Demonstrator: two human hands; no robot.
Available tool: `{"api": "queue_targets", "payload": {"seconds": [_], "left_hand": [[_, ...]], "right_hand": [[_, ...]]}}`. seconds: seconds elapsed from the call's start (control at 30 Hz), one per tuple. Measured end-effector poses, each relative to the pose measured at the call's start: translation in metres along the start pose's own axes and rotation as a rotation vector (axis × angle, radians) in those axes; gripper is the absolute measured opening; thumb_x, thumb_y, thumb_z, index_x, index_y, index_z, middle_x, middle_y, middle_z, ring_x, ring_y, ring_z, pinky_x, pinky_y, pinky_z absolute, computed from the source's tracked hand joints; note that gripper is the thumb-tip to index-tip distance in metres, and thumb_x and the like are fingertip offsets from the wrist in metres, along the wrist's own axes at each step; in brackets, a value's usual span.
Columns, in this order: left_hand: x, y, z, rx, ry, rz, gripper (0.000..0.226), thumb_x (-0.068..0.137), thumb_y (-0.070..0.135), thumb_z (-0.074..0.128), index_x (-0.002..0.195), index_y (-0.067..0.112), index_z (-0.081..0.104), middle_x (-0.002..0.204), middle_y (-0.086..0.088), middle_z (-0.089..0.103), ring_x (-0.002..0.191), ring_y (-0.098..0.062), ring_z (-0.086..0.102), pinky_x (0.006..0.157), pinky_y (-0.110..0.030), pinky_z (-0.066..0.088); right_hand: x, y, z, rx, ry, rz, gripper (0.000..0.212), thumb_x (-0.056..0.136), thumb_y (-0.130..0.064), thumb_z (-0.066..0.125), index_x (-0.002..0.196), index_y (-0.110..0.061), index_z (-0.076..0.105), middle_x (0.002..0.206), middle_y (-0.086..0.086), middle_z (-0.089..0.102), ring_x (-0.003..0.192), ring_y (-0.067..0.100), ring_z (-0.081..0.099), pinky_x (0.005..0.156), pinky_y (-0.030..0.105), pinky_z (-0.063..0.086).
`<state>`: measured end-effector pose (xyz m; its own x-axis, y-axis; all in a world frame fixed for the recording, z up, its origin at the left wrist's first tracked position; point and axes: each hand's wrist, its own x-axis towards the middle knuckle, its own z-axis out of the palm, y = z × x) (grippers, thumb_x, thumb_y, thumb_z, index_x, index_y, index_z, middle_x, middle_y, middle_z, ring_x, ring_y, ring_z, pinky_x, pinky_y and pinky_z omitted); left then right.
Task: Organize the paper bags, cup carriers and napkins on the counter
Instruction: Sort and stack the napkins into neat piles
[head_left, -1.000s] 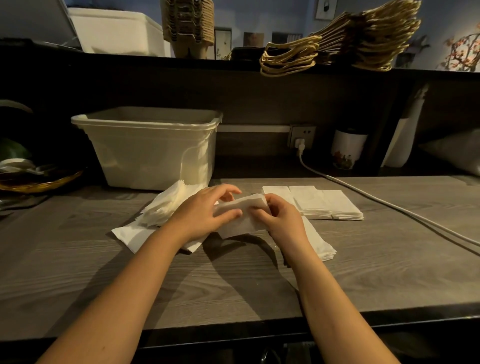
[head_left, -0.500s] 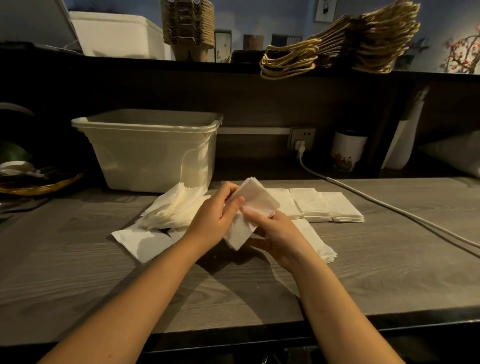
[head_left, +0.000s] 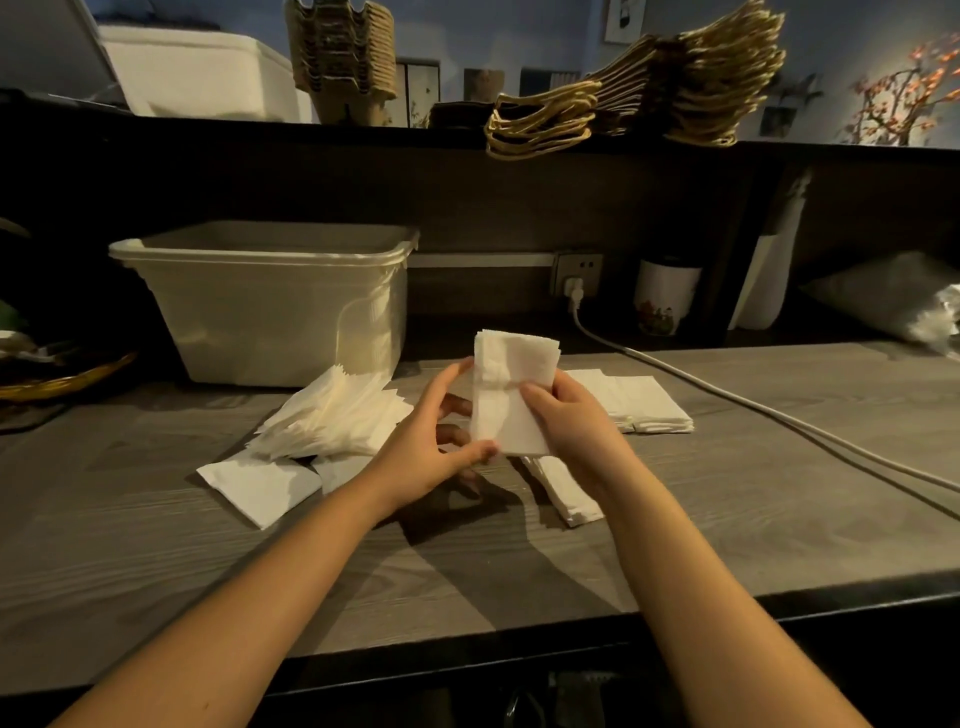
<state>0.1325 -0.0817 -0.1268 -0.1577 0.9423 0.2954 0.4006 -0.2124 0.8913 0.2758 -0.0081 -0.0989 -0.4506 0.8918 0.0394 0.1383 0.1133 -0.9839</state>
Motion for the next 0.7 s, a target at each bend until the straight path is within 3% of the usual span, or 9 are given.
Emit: {"api": "queue_targets", "payload": {"seconds": [0.07, 0.13, 0.2, 0.33, 0.5, 0.63, 0.7], "left_hand": [[0.001, -0.003, -0.001, -0.052, 0.001, 0.019, 0.069, 0.085, 0.016, 0.062, 0.13, 0.049, 0.02, 0.108, 0.0, 0.053, 0.079, -0.01, 0.066, 0.064, -0.027, 0.057], [0.002, -0.005, -0.003, -0.025, 0.012, 0.022, 0.06, 0.089, 0.019, 0.057, 0.129, 0.048, 0.023, 0.104, -0.004, 0.055, 0.076, -0.009, 0.067, 0.065, -0.028, 0.057], [0.0, -0.004, -0.004, 0.03, -0.002, -0.001, 0.046, 0.091, 0.019, 0.054, 0.127, 0.041, 0.035, 0.101, -0.003, 0.057, 0.075, -0.005, 0.065, 0.067, -0.026, 0.057], [-0.002, -0.004, 0.0, 0.264, -0.109, 0.012, 0.02, 0.093, 0.025, 0.052, 0.106, 0.04, 0.051, 0.096, 0.01, 0.058, 0.079, 0.002, 0.06, 0.065, -0.018, 0.052], [-0.003, -0.005, 0.009, 0.439, -0.263, 0.091, 0.022, 0.093, 0.027, 0.053, 0.106, 0.045, 0.051, 0.106, 0.02, 0.058, 0.099, 0.006, 0.054, 0.082, -0.014, 0.046], [-0.003, -0.011, 0.012, 0.571, -0.356, 0.111, 0.029, 0.093, 0.038, 0.051, 0.12, 0.049, 0.046, 0.126, 0.022, 0.05, 0.113, 0.007, 0.047, 0.097, -0.024, 0.043], [-0.003, -0.012, 0.014, 0.641, -0.374, 0.138, 0.034, 0.093, 0.042, 0.049, 0.126, 0.051, 0.042, 0.133, 0.024, 0.044, 0.118, 0.006, 0.042, 0.098, -0.026, 0.042]], "right_hand": [[0.002, -0.004, -0.022, -0.053, -0.017, 0.032, 0.016, 0.097, -0.027, 0.048, 0.113, -0.021, 0.048, 0.102, 0.001, 0.058, 0.096, 0.02, 0.058, 0.084, 0.037, 0.053], [0.004, -0.003, -0.045, -0.097, 0.009, 0.076, 0.021, 0.096, -0.026, 0.05, 0.116, -0.017, 0.051, 0.106, 0.006, 0.061, 0.097, 0.023, 0.059, 0.081, 0.037, 0.052], [0.005, 0.001, -0.065, -0.138, 0.075, 0.104, 0.03, 0.095, -0.025, 0.052, 0.123, -0.012, 0.053, 0.105, 0.009, 0.063, 0.094, 0.024, 0.06, 0.079, 0.039, 0.052], [0.003, 0.011, -0.096, -0.347, 0.12, 0.202, 0.033, 0.095, -0.027, 0.052, 0.123, -0.01, 0.053, 0.108, 0.012, 0.063, 0.098, 0.027, 0.061, 0.092, 0.048, 0.05], [0.003, 0.022, -0.109, -0.538, 0.092, 0.368, 0.036, 0.097, -0.026, 0.048, 0.128, -0.007, 0.048, 0.118, 0.015, 0.056, 0.107, 0.029, 0.055, 0.097, 0.045, 0.046], [0.007, 0.024, -0.104, -0.76, 0.105, 0.35, 0.046, 0.098, -0.026, 0.045, 0.138, -0.005, 0.04, 0.135, 0.015, 0.048, 0.116, 0.029, 0.048, 0.094, 0.036, 0.039], [0.009, 0.026, -0.098, -0.842, 0.106, 0.331, 0.049, 0.098, -0.027, 0.044, 0.141, -0.005, 0.035, 0.141, 0.015, 0.044, 0.125, 0.029, 0.043, 0.098, 0.035, 0.037]]}}
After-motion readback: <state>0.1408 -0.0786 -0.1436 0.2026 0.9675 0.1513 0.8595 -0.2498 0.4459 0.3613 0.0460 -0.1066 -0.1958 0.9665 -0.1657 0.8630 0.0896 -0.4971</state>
